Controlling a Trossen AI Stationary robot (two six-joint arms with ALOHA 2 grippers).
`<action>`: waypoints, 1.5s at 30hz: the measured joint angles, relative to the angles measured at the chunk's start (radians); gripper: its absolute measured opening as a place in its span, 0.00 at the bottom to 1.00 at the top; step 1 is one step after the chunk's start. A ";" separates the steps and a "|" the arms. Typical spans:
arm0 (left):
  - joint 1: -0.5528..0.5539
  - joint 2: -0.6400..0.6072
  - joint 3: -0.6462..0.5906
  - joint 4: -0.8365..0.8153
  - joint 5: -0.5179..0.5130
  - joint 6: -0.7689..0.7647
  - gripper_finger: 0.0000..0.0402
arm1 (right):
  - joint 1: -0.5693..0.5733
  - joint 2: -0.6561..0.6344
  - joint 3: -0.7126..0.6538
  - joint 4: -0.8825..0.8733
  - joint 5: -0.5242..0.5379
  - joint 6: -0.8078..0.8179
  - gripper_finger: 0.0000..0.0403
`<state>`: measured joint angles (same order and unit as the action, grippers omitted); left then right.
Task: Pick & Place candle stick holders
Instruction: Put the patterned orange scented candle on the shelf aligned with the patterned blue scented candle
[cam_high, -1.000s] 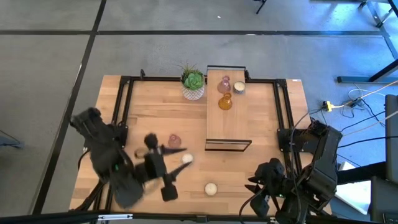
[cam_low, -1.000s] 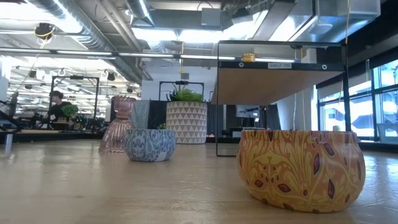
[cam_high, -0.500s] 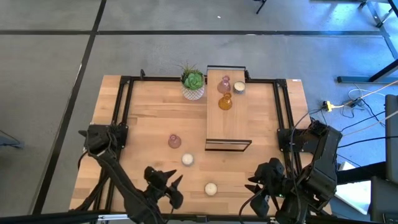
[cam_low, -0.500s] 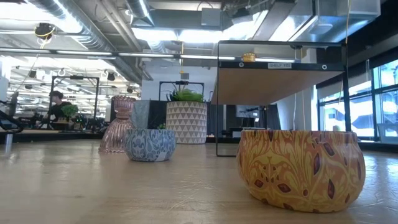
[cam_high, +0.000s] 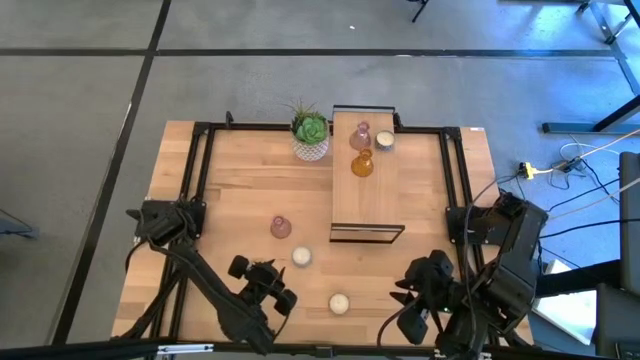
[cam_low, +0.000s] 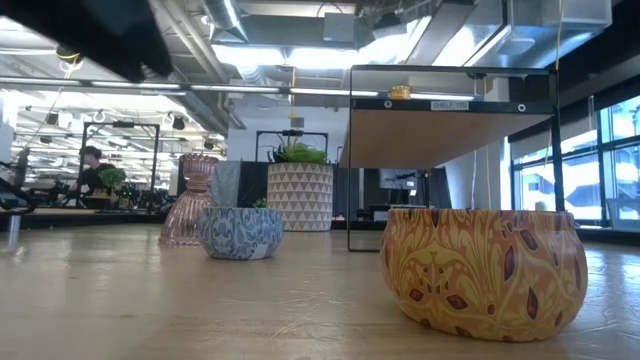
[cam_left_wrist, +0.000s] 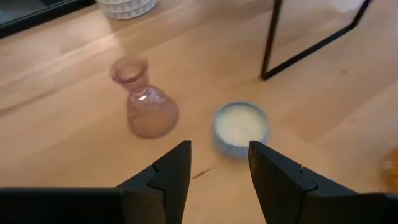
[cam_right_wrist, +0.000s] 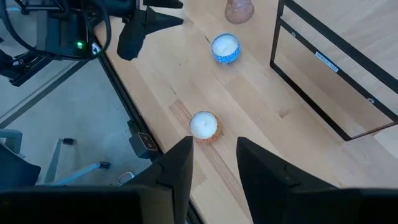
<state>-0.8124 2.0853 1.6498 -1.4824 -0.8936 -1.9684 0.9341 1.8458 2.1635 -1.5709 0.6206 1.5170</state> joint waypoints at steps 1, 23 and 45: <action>-0.003 0.000 -0.012 0.007 0.002 -0.009 0.39 | -0.003 0.000 0.000 0.000 -0.005 -0.006 0.32; -0.053 0.000 -0.037 0.288 0.005 0.256 0.72 | -0.018 0.000 0.000 0.000 -0.048 -0.075 0.31; 0.089 0.000 -0.145 1.173 0.184 1.164 0.75 | -0.027 0.000 0.000 0.000 -0.045 -0.115 0.31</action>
<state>-0.7237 2.0850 1.5047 -0.3091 -0.7101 -0.8045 0.9072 1.8454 2.1635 -1.5710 0.5753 1.4017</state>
